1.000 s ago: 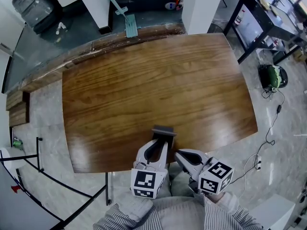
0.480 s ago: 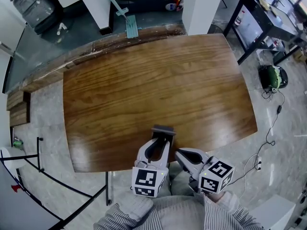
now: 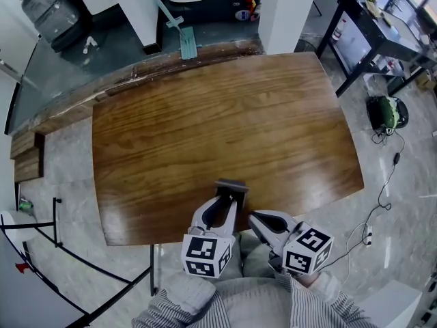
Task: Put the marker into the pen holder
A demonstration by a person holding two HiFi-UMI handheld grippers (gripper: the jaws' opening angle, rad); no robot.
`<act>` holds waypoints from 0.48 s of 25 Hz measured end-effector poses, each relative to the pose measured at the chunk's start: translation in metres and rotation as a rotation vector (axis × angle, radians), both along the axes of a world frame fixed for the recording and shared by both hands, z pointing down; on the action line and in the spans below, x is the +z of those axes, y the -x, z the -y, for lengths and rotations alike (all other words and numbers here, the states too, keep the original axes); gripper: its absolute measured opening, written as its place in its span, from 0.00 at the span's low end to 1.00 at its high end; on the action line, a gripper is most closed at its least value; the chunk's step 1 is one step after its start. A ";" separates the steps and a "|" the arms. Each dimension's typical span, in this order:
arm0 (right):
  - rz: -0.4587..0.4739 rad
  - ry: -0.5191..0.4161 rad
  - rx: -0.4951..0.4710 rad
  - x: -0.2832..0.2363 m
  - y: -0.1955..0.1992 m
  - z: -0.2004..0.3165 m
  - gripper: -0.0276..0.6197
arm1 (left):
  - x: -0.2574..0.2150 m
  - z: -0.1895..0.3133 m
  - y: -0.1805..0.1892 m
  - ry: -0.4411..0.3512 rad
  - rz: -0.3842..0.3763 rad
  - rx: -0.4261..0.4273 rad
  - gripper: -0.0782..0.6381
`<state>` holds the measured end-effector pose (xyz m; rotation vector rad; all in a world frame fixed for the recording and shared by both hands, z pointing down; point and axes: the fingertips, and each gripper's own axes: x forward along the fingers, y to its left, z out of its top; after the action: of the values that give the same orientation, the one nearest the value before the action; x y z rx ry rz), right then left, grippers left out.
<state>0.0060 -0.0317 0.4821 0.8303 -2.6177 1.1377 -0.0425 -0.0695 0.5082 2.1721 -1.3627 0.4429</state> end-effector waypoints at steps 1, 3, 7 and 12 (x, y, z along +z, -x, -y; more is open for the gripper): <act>0.002 -0.004 0.000 -0.001 0.000 0.000 0.04 | 0.000 0.000 0.002 0.004 -0.001 -0.006 0.24; 0.005 -0.011 -0.001 -0.004 0.000 0.000 0.04 | 0.000 -0.001 0.005 0.010 -0.007 -0.014 0.25; 0.002 -0.036 -0.003 -0.013 0.000 -0.002 0.04 | -0.001 -0.006 0.012 0.020 -0.010 -0.028 0.25; 0.005 -0.072 -0.006 -0.028 0.002 -0.004 0.04 | -0.016 -0.012 0.013 -0.008 -0.038 -0.019 0.22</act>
<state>0.0036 -0.0281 0.4537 0.8334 -2.6781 1.0512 -0.0552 -0.0578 0.4920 2.1608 -1.3659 0.3883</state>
